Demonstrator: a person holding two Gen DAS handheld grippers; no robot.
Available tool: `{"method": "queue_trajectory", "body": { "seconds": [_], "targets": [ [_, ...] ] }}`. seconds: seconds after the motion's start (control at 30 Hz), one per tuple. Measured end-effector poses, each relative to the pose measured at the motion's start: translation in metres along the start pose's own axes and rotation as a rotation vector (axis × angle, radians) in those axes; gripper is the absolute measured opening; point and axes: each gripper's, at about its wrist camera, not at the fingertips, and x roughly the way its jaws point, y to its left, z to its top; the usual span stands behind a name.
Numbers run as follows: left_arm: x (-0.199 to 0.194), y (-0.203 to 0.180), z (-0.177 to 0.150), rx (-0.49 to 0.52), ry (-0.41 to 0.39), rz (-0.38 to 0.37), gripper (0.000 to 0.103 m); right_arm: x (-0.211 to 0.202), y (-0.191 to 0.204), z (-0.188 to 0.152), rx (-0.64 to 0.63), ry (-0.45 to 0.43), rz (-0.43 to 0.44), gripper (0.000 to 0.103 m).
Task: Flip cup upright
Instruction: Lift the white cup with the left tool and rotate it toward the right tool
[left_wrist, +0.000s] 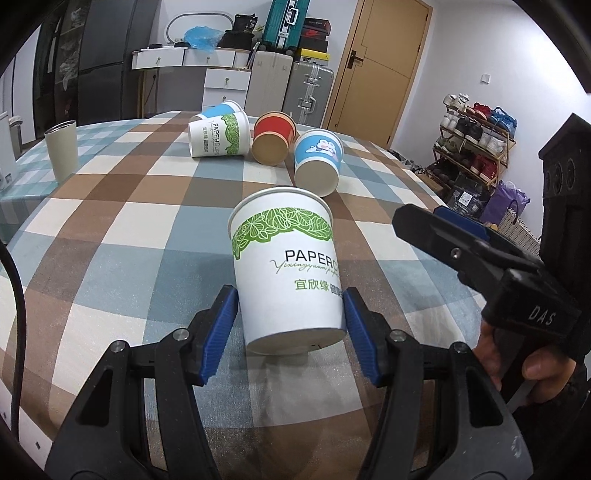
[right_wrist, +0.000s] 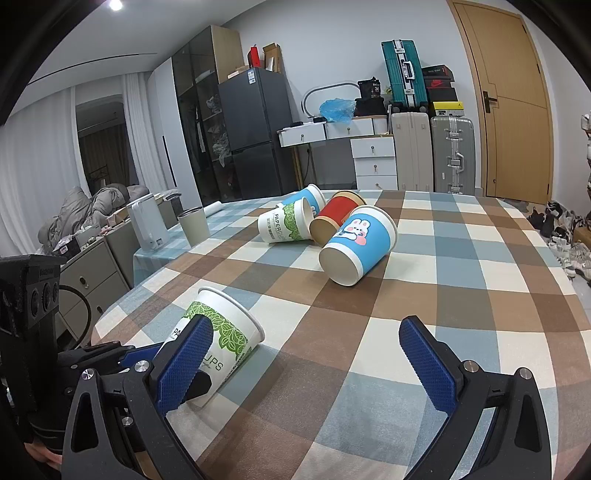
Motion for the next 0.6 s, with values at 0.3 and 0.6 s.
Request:
{"method": "queue_trajectory", "body": {
  "seconds": [0.3,0.6],
  "targets": [
    [0.003,0.003,0.005,0.015,-0.005,-0.012,0.076,-0.001,-0.003,0.000,0.012,-0.008,0.009,0.103],
    [-0.015,0.023,0.021,-0.006,-0.082,-0.028,0.101,-0.006,-0.006,0.001,0.052,-0.007,0.026,0.103]
  ]
}}
